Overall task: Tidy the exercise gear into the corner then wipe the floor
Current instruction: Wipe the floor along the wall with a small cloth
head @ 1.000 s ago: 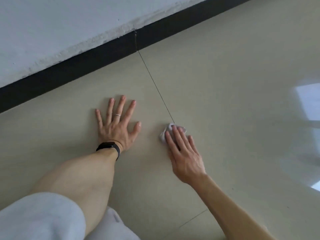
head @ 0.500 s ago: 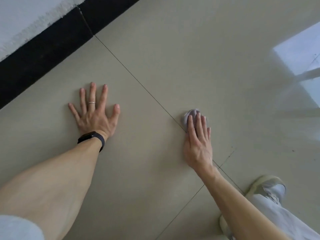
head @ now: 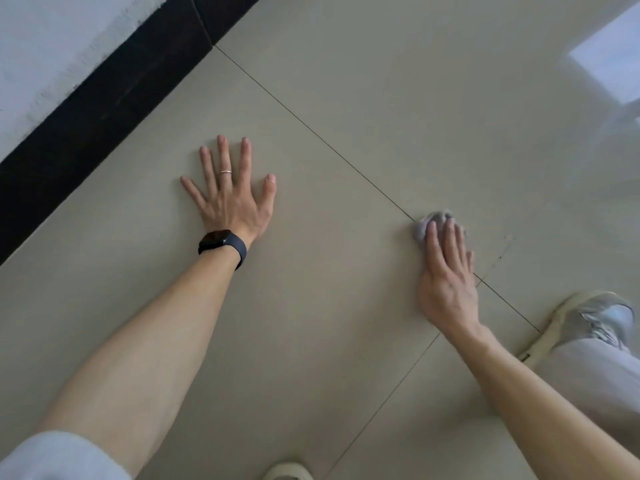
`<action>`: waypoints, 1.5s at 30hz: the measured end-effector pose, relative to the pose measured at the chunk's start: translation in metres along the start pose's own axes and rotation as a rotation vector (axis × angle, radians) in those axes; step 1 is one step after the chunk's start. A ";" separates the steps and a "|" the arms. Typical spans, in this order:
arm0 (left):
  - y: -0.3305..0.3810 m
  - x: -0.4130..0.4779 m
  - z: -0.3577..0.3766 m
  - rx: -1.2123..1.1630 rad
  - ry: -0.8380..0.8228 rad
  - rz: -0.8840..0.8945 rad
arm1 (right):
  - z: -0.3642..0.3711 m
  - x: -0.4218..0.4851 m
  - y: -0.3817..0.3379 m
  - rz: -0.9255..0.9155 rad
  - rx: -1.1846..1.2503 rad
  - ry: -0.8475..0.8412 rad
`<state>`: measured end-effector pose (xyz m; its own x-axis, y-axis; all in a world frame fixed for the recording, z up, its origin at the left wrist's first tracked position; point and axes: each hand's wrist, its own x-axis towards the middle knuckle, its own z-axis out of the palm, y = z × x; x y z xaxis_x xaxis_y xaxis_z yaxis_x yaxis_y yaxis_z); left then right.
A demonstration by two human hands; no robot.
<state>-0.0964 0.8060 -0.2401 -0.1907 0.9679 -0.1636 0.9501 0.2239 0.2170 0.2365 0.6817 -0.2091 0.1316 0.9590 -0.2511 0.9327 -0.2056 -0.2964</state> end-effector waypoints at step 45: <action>-0.161 -0.053 -0.031 0.121 -0.069 0.160 | 0.035 0.185 -0.259 -0.158 -0.013 -0.039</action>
<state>-0.2467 0.7224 -0.2363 -0.0221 0.9790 -0.2028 0.9904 0.0491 0.1292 0.0071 0.9056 -0.2112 -0.0298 0.9708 -0.2381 0.9452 -0.0501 -0.3228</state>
